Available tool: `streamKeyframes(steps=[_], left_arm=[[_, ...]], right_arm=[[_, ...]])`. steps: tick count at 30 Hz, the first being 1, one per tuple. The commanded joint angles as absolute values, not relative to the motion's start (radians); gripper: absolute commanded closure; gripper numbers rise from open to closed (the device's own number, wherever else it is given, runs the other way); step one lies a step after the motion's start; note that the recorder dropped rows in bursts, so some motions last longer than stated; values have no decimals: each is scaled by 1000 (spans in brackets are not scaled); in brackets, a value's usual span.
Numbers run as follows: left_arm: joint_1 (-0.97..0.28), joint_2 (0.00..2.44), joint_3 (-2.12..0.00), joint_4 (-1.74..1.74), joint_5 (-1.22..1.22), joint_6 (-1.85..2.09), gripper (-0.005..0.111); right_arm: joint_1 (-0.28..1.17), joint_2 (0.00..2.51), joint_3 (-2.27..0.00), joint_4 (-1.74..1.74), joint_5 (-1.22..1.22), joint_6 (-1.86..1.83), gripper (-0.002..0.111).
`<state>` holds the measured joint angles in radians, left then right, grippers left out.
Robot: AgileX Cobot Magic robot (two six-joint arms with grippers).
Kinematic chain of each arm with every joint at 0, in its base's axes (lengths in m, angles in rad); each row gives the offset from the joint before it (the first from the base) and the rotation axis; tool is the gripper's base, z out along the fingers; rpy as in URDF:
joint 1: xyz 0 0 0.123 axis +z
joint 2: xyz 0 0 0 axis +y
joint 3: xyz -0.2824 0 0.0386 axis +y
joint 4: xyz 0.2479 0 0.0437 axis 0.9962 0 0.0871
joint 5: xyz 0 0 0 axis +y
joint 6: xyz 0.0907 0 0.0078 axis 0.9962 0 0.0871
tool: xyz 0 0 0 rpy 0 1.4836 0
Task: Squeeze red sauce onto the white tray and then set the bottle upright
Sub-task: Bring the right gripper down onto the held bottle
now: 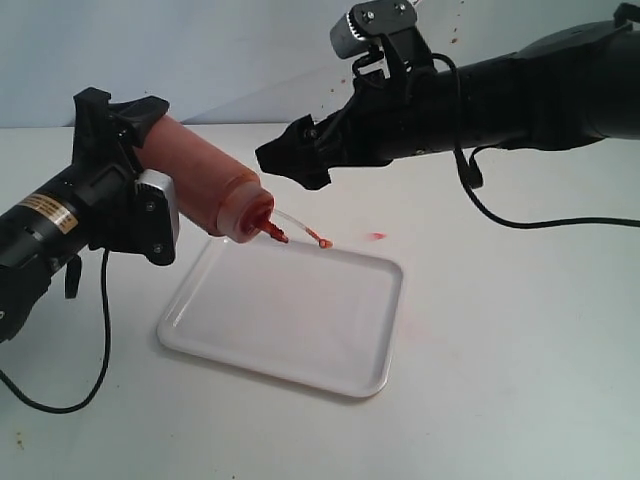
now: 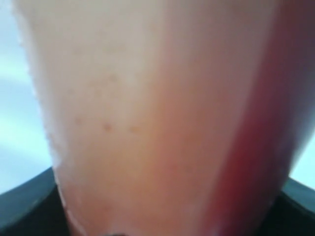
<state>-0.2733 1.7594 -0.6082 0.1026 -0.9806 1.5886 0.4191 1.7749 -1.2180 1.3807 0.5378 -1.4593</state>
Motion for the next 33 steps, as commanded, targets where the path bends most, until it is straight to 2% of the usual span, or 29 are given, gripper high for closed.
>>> streamKeyframes(steps=[1, 7, 11, 18, 33], left_arm=[[-280, 1750, -622, 80, -1058, 1582, 107], [-280, 1750, -622, 69, -1058, 1580, 107], [-280, 1750, -622, 69, -1058, 1580, 107], [-280, 1750, -622, 69, -1046, 1578, 107], [-280, 1750, -622, 97, -1031, 1572, 107]], right_arm=[[420, 1812, -1249, 1378, 547, -1457, 7], [420, 1845, -1344, 1378, 711, -1449, 7], [420, 1863, -1410, 1369, 738, -1401, 7], [420, 1934, -1512, 1141, 784, -1221, 7], [420, 1982, -1514, 1220, 853, -1383, 8]])
